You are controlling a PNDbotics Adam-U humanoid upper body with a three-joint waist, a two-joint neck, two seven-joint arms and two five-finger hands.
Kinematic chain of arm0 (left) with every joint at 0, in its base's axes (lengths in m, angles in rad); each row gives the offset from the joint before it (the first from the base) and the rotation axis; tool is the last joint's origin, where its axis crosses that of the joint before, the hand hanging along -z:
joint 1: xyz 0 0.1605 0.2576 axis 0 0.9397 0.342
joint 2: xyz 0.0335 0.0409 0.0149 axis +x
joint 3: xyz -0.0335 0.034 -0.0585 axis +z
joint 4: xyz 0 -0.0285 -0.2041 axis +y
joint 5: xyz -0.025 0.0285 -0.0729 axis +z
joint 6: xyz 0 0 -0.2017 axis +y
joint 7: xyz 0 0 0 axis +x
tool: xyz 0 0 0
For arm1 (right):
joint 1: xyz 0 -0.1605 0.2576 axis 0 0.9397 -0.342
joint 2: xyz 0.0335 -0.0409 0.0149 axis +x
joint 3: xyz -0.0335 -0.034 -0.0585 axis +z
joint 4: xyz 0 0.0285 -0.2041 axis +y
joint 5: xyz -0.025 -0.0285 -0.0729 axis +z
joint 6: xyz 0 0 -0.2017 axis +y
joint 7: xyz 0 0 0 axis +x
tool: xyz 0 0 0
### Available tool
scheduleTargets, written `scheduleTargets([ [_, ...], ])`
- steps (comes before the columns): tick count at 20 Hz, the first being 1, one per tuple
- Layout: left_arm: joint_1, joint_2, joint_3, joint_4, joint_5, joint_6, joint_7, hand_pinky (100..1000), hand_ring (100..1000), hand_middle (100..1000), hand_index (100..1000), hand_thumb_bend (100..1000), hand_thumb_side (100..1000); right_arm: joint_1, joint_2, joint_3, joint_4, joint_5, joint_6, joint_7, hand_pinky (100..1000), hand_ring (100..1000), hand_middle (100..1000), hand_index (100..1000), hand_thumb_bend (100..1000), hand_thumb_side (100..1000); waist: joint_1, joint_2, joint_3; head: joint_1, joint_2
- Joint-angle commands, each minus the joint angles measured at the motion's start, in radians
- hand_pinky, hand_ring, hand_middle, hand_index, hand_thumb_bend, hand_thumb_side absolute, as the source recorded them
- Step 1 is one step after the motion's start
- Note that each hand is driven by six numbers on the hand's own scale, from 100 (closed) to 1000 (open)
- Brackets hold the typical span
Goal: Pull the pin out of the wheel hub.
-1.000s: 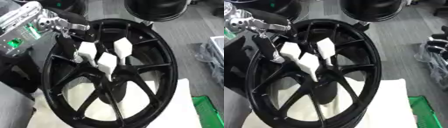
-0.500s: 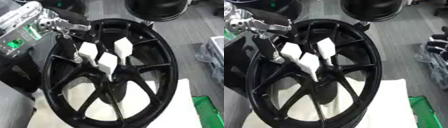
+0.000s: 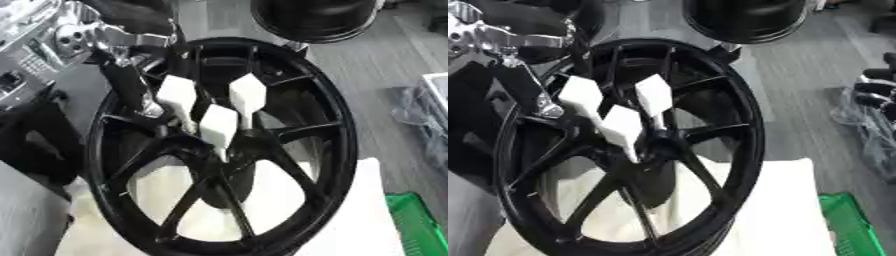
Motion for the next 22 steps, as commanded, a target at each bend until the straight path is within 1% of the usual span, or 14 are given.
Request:
scheduleTargets([
  [1, -0.006, 0.045, 0.046, -0.034, 0.020, 0.009, 0.012, 730, 706, 567, 354, 360, 205, -0.007, -0.029, -0.008, -0.016, 0.004, 0.001, -0.004, 719, 711, 694, 857, 100, 717, -0.005, -0.018, 0.001, 0.001, -0.013],
  [2, -0.002, 0.052, 0.063, -0.048, 0.031, 0.013, 0.021, 726, 704, 568, 352, 331, 196, -0.007, -0.029, -0.007, -0.015, 0.005, 0.001, -0.004, 719, 712, 694, 857, 100, 718, -0.005, -0.017, 0.002, 0.000, -0.014],
  [8, 0.048, 0.129, 0.195, -0.150, 0.111, 0.045, 0.085, 718, 699, 563, 347, 285, 174, -0.006, -0.028, -0.009, -0.017, 0.007, 0.000, -0.007, 720, 712, 694, 857, 100, 717, -0.006, -0.015, 0.005, -0.003, -0.017],
  [12, 0.109, 0.192, 0.293, -0.200, 0.158, 0.068, 0.152, 712, 695, 561, 346, 253, 158, -0.005, -0.029, -0.011, -0.018, 0.007, -0.001, -0.008, 720, 712, 694, 857, 100, 716, -0.006, -0.012, 0.009, -0.004, -0.019],
  [14, 0.178, 0.238, 0.355, -0.208, 0.176, 0.080, 0.203, 708, 694, 559, 345, 233, 152, -0.008, -0.028, -0.014, -0.019, 0.006, -0.002, -0.010, 720, 711, 694, 857, 100, 714, -0.006, -0.010, 0.010, -0.003, -0.020],
  [16, 0.263, 0.278, 0.418, -0.209, 0.192, 0.091, 0.263, 702, 687, 555, 344, 203, 148, -0.009, -0.027, -0.017, -0.019, 0.004, -0.003, -0.013, 719, 711, 695, 857, 100, 714, -0.006, -0.007, 0.010, -0.006, -0.020],
  [17, 0.306, 0.294, 0.448, -0.210, 0.202, 0.096, 0.294, 702, 687, 555, 344, 203, 148, -0.010, -0.027, -0.018, -0.019, 0.004, -0.004, -0.015, 719, 711, 695, 857, 100, 714, -0.006, -0.005, 0.010, -0.007, -0.020],
  [18, 0.354, 0.306, 0.484, -0.205, 0.212, 0.104, 0.327, 696, 683, 550, 342, 166, 142, -0.009, -0.026, -0.021, -0.020, 0.003, -0.005, -0.017, 720, 711, 695, 858, 100, 713, -0.008, -0.004, 0.013, -0.012, -0.020],
  [20, 0.449, 0.324, 0.556, -0.188, 0.229, 0.115, 0.395, 694, 682, 549, 342, 150, 139, -0.006, -0.025, -0.025, -0.020, 0.004, -0.007, -0.021, 720, 712, 695, 858, 100, 713, -0.010, -0.001, 0.018, -0.018, -0.021],
  [22, 0.523, 0.333, 0.607, -0.164, 0.241, 0.123, 0.448, 692, 681, 548, 342, 134, 138, -0.002, -0.025, -0.029, -0.021, 0.005, -0.008, -0.025, 720, 711, 695, 858, 100, 713, -0.013, 0.000, 0.023, -0.020, -0.020],
])
